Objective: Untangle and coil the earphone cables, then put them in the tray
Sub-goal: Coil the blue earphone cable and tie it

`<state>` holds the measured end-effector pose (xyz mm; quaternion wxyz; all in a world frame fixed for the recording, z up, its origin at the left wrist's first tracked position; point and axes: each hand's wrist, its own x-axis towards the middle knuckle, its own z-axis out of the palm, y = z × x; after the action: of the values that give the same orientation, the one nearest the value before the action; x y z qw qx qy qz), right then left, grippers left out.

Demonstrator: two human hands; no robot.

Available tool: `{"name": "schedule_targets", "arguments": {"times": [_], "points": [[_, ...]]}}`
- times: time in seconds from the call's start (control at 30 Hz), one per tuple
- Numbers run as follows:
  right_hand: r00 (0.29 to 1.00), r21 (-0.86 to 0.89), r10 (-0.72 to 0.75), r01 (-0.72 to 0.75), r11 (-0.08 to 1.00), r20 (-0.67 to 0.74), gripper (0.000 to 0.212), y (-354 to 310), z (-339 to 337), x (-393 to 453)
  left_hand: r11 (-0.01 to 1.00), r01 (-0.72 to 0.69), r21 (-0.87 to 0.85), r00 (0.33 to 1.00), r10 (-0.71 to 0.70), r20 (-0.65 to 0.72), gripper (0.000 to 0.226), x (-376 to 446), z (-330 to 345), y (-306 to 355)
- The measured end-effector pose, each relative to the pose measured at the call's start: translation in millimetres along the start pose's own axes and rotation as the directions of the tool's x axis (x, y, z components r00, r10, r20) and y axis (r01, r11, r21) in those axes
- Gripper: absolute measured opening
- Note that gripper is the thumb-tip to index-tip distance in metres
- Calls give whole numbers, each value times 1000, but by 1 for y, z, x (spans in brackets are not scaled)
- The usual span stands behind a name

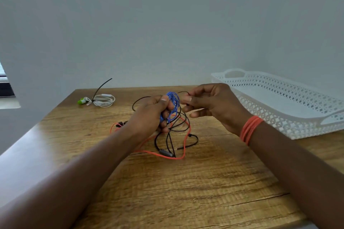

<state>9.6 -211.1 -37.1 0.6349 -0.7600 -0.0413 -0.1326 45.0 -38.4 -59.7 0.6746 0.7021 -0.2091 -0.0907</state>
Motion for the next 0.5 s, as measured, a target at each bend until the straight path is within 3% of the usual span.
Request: {"name": "schedule_targets", "arguments": {"times": [0.13,0.3,0.5], "points": [[999,-134,-21,17,991,-29,11,3,6,1,999,-24,28,1000,24,17,35,0,2,2],[994,32,50,-54,998,95,13,4,7,-2,979,-118,163,992,110,59,30,3,2,-7],[984,96,81,-97,991,157,17,5,6,0,954,-172,245,985,175,11,26,5,-1,-11]]}}
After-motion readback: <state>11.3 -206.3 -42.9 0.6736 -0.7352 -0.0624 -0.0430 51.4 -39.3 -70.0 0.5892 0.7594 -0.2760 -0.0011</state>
